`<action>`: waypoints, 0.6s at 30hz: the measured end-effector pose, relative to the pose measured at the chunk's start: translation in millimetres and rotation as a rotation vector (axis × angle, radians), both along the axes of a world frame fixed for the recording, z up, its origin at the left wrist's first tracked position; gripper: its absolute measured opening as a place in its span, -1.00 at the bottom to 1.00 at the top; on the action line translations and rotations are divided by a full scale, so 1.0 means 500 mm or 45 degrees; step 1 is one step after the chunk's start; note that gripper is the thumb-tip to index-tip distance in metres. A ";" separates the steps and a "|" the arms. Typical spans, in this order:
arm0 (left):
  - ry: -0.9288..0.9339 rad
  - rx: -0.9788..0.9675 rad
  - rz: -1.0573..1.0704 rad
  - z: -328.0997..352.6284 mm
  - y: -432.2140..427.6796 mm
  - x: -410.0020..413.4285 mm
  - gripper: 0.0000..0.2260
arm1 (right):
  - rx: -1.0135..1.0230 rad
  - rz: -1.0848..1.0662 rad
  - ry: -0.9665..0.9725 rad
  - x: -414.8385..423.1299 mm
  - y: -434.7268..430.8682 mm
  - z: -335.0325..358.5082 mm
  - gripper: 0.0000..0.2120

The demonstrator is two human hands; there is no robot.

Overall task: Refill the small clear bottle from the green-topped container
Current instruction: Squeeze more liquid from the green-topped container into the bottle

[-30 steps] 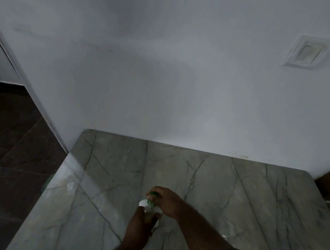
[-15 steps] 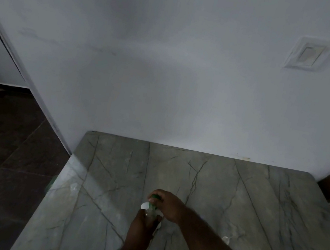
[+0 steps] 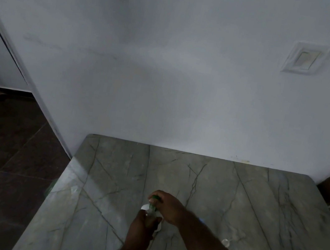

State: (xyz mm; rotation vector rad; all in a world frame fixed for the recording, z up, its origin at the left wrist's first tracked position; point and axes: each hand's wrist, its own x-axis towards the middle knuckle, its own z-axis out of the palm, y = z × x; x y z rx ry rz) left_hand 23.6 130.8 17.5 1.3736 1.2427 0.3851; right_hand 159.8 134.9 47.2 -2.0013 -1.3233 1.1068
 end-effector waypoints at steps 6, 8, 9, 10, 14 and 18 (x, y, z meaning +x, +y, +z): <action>0.026 -0.017 0.027 -0.020 -0.005 -0.001 -0.81 | 0.036 -0.019 0.025 -0.002 -0.012 -0.017 -0.76; 0.038 -0.048 0.045 -0.016 -0.003 0.003 -0.79 | 0.042 -0.022 0.037 0.000 -0.012 -0.014 -0.76; 0.045 -0.058 0.050 -0.012 -0.002 0.005 -0.79 | 0.037 -0.012 0.045 0.001 -0.011 -0.011 -0.76; 0.047 -0.057 0.047 -0.008 -0.001 0.005 -0.79 | 0.033 -0.002 0.052 0.003 -0.009 -0.008 -0.76; 0.010 -0.026 0.011 0.004 0.004 0.003 -0.84 | -0.003 -0.038 0.074 0.006 0.000 0.001 -0.75; 0.044 -0.014 -0.022 -0.005 0.007 0.003 -0.85 | -0.021 -0.075 0.070 0.005 0.004 -0.014 -0.75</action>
